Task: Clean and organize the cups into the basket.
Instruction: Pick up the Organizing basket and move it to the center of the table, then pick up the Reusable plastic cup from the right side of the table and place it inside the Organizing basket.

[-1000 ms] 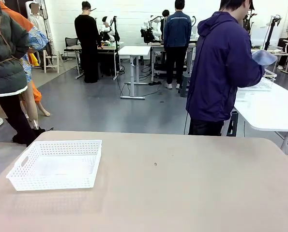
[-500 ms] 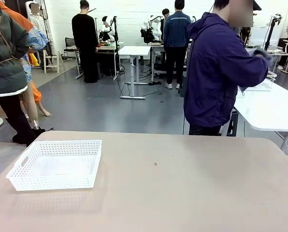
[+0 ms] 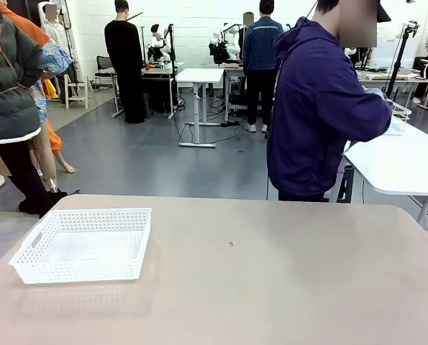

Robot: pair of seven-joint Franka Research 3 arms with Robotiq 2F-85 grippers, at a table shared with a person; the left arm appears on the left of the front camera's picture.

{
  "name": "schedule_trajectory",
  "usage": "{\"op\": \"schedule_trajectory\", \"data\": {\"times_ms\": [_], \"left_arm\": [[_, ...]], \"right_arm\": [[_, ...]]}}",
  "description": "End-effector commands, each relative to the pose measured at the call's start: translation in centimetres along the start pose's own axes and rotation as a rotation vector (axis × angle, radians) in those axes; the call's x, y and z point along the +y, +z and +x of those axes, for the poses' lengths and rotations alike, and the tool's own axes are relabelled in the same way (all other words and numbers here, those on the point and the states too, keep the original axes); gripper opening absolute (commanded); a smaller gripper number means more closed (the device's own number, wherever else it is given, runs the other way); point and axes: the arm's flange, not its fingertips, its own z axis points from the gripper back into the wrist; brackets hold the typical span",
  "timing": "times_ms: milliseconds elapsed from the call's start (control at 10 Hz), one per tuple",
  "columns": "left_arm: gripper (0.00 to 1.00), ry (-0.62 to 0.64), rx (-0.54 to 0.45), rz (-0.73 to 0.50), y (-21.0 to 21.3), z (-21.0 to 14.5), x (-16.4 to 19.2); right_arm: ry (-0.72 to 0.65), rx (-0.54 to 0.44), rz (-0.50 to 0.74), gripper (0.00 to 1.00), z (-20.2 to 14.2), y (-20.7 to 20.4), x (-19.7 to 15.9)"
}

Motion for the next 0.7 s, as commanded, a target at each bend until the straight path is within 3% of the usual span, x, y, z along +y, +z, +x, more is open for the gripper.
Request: {"op": "schedule_trajectory", "data": {"times_ms": [0, 600], "left_arm": [[1.0, -0.001, -0.002, -0.011, 0.07, -0.05, 0.0], [1.0, -0.001, -0.002, -0.011, 0.07, -0.05, 0.0]], "right_arm": [[0.006, -0.007, 0.001, 1.0, 0.12, 0.05, 0.07], [0.006, -0.007, 0.001, 1.0, 0.12, 0.05, 0.07]]}}
